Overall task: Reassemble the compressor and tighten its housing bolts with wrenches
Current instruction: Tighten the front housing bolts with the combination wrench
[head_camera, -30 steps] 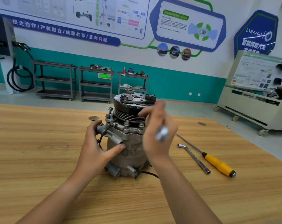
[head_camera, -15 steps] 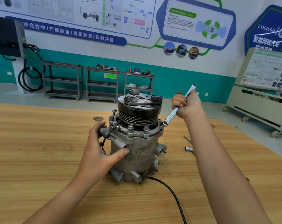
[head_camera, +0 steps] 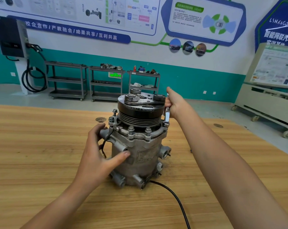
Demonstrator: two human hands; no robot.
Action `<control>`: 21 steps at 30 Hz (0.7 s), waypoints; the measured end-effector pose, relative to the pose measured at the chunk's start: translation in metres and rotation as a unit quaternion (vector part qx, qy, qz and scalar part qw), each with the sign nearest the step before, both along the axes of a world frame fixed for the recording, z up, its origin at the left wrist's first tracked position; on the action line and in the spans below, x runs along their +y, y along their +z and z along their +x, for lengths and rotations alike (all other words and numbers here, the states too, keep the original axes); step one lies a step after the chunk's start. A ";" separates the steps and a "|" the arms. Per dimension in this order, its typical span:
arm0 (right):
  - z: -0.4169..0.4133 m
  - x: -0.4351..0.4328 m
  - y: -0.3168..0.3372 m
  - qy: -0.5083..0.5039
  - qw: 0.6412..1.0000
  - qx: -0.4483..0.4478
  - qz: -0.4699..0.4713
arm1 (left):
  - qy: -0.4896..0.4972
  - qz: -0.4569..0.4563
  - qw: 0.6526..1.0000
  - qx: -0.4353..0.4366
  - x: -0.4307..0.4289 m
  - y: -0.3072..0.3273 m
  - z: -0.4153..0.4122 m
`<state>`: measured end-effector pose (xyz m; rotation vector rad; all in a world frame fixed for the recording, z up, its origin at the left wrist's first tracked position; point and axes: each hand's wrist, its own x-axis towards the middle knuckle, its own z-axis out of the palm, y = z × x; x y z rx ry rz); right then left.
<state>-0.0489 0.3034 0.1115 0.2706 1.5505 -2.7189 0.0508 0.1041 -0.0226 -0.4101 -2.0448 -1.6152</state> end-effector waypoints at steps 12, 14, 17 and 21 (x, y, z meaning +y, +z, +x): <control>0.003 0.023 -0.013 -0.051 0.989 -0.018 -0.140 | 0.020 -0.025 0.999 0.015 -0.002 0.000 -0.005; 0.013 0.029 -0.017 -0.117 0.982 0.002 -0.145 | 0.022 -0.026 0.999 0.010 -0.002 -0.001 -0.005; 0.037 0.033 -0.026 -0.223 0.964 0.040 -0.136 | 0.027 -0.025 0.999 0.008 -0.002 -0.001 -0.005; 0.068 0.027 -0.031 -0.343 0.923 0.120 -0.127 | 0.024 -0.004 1.000 0.004 0.001 0.000 0.000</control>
